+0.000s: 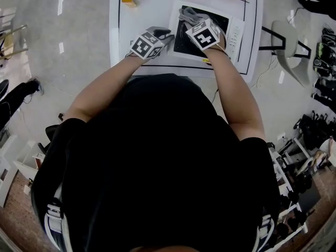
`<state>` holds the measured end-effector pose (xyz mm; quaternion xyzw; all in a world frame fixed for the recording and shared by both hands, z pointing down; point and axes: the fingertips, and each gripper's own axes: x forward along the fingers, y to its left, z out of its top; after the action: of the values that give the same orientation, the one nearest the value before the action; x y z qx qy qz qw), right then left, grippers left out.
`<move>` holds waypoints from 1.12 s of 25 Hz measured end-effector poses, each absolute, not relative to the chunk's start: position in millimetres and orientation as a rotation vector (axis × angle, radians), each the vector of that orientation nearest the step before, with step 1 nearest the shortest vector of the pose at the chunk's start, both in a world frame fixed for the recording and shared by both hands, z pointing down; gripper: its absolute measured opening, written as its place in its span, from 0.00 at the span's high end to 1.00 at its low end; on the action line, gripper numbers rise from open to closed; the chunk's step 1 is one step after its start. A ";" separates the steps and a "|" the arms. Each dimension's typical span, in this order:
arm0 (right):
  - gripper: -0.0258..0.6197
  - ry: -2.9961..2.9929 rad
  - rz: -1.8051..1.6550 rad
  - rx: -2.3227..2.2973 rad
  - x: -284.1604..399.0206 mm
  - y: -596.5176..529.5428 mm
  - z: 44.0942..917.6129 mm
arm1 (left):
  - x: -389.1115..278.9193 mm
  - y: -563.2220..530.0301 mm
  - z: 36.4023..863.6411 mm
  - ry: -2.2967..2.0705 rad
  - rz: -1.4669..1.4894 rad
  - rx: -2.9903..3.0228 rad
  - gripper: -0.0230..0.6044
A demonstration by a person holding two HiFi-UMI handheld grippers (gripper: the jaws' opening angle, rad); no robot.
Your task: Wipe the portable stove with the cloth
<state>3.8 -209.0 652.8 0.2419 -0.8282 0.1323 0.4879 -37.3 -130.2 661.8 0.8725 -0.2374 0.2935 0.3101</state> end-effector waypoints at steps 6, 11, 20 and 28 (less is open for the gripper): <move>0.79 -2.034 0.414 0.642 22.0 -225.8 655.8 | -36.7 -131.6 662.3 -0.643 0.782 2.297 0.80; 0.79 -2.024 0.491 0.706 55.3 -238.3 656.3 | -34.3 -131.5 662.0 -0.657 0.781 2.293 0.80; 0.79 -1.987 0.524 0.794 114.3 -237.1 654.6 | -31.1 -130.7 659.8 -0.679 0.785 2.289 0.80; 0.79 -1.948 0.575 0.865 155.2 -213.5 656.3 | -29.0 -128.4 657.7 -0.698 0.805 2.296 0.80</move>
<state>155.2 -213.5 656.3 0.3498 -0.7880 0.2324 0.4503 -29.0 -128.4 657.7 0.8652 -0.2631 0.3032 0.3006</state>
